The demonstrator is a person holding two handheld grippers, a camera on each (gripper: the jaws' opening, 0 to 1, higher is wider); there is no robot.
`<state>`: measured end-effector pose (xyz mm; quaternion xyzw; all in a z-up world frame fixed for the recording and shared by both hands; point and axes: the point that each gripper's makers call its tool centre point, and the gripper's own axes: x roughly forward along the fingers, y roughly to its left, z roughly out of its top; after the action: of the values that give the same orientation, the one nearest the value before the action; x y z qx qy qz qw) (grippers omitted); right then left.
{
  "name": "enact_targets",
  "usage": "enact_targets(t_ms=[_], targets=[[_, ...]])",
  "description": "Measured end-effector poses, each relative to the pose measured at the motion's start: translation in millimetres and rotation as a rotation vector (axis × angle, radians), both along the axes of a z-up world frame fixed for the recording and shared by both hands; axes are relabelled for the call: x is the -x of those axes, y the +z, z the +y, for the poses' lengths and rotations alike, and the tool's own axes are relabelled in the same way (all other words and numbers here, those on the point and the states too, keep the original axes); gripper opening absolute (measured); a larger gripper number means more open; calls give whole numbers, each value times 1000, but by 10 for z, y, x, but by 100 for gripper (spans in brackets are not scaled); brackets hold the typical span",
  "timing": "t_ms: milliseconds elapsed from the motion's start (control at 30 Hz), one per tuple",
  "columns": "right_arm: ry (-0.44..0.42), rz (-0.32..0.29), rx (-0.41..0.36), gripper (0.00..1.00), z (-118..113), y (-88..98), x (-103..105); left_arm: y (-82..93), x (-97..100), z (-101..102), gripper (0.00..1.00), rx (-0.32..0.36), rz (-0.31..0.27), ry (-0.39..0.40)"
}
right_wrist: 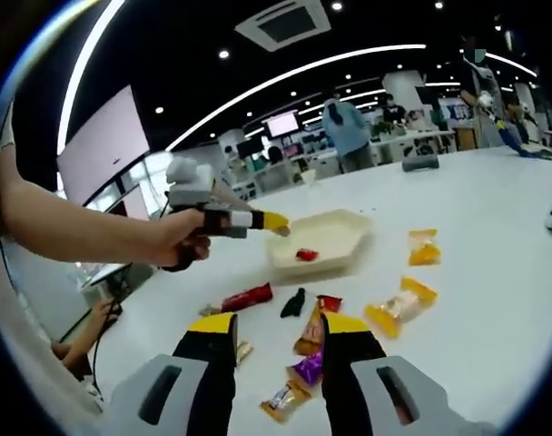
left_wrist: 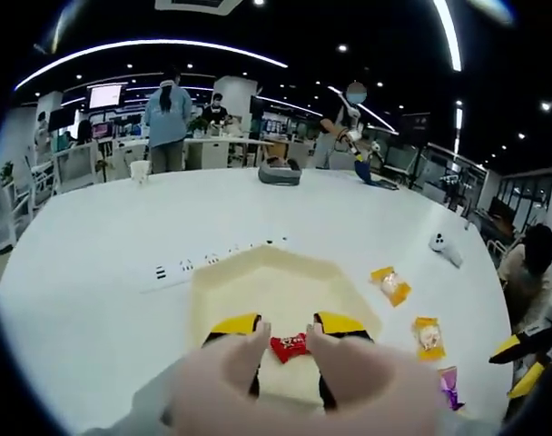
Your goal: Place the target food into the container with the food tongs after gripping and lifting it, then release it inside without dropping or visibly crushing the food.
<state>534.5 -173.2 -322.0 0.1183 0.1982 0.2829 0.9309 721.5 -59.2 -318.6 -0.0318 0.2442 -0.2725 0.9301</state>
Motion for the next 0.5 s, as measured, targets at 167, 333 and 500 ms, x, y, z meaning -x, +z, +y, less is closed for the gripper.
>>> enact_targets(t_ms=[167,333,500], targets=[[12,-9,16,36,41,-1,-15,187,124,33,23,25,-23,-4],[18,9,20,36,83,-37,31,303,300,93,24,76,-35,6],[44,-7,62,35,180,-36,78,393,525,136,23,123,-31,-6]])
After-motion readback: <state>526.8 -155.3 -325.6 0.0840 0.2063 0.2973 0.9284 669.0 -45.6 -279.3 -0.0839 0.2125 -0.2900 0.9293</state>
